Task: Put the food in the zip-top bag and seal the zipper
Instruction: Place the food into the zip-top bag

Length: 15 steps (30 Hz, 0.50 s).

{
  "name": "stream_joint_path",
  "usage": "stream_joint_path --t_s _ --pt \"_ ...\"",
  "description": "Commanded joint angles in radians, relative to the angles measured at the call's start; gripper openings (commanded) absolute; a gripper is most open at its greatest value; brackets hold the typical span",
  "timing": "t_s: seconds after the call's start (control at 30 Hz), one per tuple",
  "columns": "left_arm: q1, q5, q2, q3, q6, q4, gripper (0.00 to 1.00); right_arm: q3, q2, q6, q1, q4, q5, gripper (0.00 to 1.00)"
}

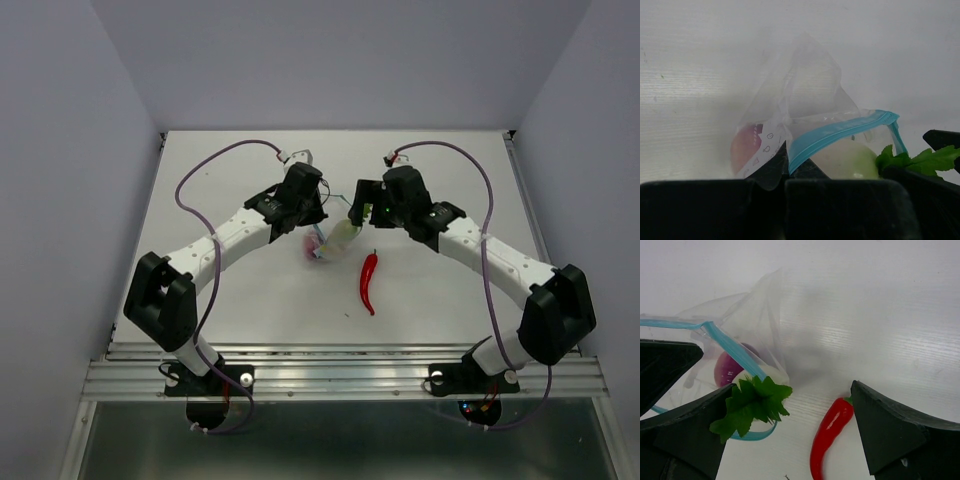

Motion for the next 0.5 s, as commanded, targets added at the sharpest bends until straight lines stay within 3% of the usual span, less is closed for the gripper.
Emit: stream_joint_path --t_s 0.0,0.3,0.47 --pt "0.002 0.01 -0.007 0.037 -0.003 0.009 0.0 -0.004 -0.054 -0.016 0.003 0.061 -0.03 1.0" --pt "0.002 0.004 -0.003 0.037 -0.004 0.009 0.0 -0.046 -0.194 -0.061 0.003 -0.005 0.057 1.0" --pt "0.002 0.004 0.005 0.038 -0.015 0.009 0.0 -0.126 -0.266 -0.041 0.003 -0.006 0.011 1.0"
